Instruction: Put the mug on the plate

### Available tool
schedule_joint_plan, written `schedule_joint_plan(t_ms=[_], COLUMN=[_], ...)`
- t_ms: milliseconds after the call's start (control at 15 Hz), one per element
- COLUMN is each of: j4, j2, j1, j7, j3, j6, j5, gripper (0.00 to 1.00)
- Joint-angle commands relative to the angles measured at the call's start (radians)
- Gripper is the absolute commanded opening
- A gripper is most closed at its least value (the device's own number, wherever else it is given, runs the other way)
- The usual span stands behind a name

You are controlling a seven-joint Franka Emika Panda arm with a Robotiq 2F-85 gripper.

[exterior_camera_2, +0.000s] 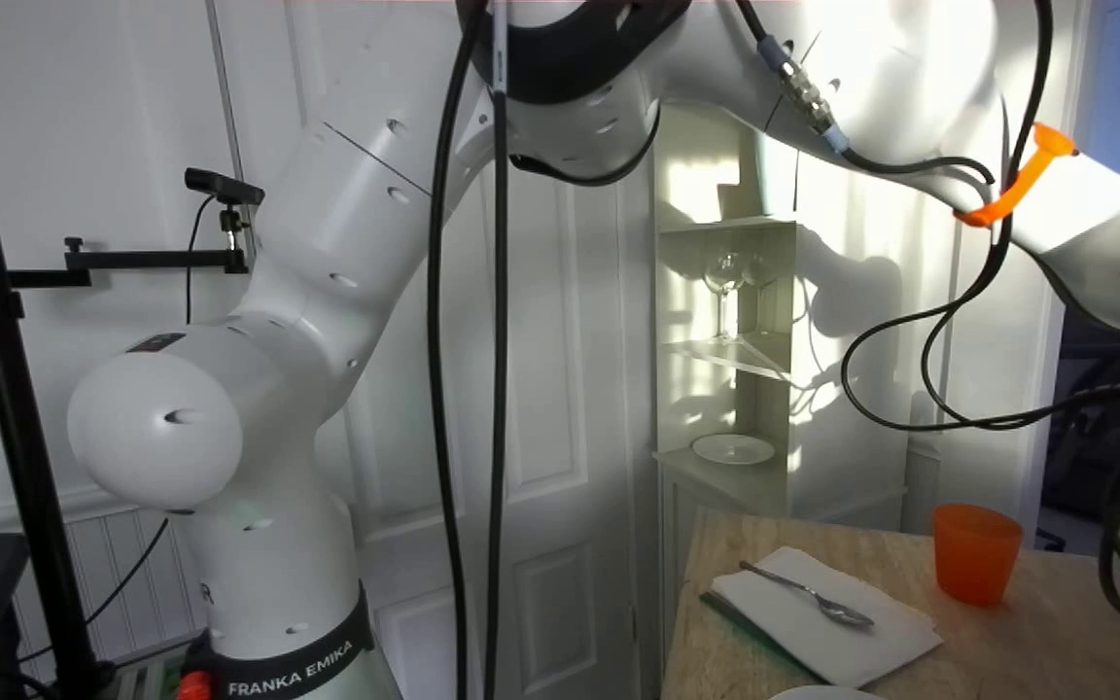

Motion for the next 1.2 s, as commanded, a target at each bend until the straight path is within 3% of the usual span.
schedule_joint_plan(t_ms=[0,467,733,1133], j4=[-0.043,-0.268,-0.467,-0.766], j2=[-0.065,-0.276,-0.415,-0.605], j1=[-0.008,0.052,0.119,0.193], j7=[-0.065,-0.145,-0.054,0.149], j3=[0.018,-0.004,-0.035,-0.073], j6=[-0.028,0.000,0.081,0.335], j5=[0.008,-0.047,-0.102,-0.255], gripper=[0.06,0.06,0.07,0.08])
